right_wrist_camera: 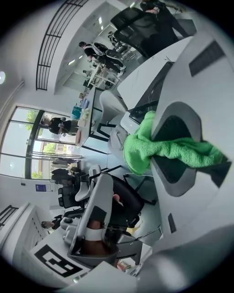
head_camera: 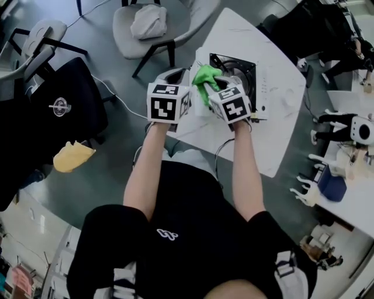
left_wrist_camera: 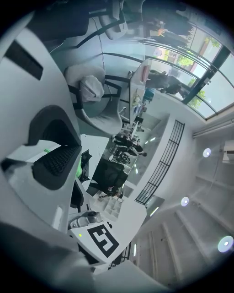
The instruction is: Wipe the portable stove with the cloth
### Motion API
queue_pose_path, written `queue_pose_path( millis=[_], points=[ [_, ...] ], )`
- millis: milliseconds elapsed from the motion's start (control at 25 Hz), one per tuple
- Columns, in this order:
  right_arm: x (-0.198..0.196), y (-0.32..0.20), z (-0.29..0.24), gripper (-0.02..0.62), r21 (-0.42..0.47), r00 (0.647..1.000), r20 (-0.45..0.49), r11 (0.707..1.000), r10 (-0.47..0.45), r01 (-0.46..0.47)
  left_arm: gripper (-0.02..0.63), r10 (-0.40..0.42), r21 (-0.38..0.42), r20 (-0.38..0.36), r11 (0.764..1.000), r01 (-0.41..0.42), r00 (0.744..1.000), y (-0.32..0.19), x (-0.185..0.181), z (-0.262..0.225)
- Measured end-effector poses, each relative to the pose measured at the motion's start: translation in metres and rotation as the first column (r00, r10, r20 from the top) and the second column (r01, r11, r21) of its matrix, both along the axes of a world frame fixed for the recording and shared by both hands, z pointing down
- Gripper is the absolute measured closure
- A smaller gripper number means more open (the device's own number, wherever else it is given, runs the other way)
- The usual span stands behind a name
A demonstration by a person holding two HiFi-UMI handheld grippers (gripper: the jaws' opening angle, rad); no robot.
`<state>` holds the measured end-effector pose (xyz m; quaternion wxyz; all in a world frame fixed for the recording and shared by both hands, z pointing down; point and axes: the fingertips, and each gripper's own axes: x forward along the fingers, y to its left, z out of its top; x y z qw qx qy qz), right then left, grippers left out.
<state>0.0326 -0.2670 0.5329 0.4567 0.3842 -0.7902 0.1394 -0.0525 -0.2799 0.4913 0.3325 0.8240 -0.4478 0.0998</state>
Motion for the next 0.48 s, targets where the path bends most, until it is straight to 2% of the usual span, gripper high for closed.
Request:
queue_pose_path(
  millis=[120,360,480],
  points=[
    [0.003,-0.008,0.004,0.523,-0.013,1.0,0.002,1.0,-0.003,0.003,0.611,0.009,0.002,-0.006,1.0,-0.009,1.0,-0.01,0.005,-0.001],
    [0.002,-0.007,-0.015,0.525,-0.041,0.996,0.085,0.999,0.033,-0.029,0.611,0.025,-0.001,-0.017,1.0,-0.025,1.0,-0.024,0.007,0.002],
    [0.0,-0.01,-0.041,0.525,-0.029,0.983,0.173,0.998,0.055,-0.051,0.611,0.025,-0.003,-0.026,1.0,-0.025,0.999,-0.032,0.008,0.001]
  ],
)
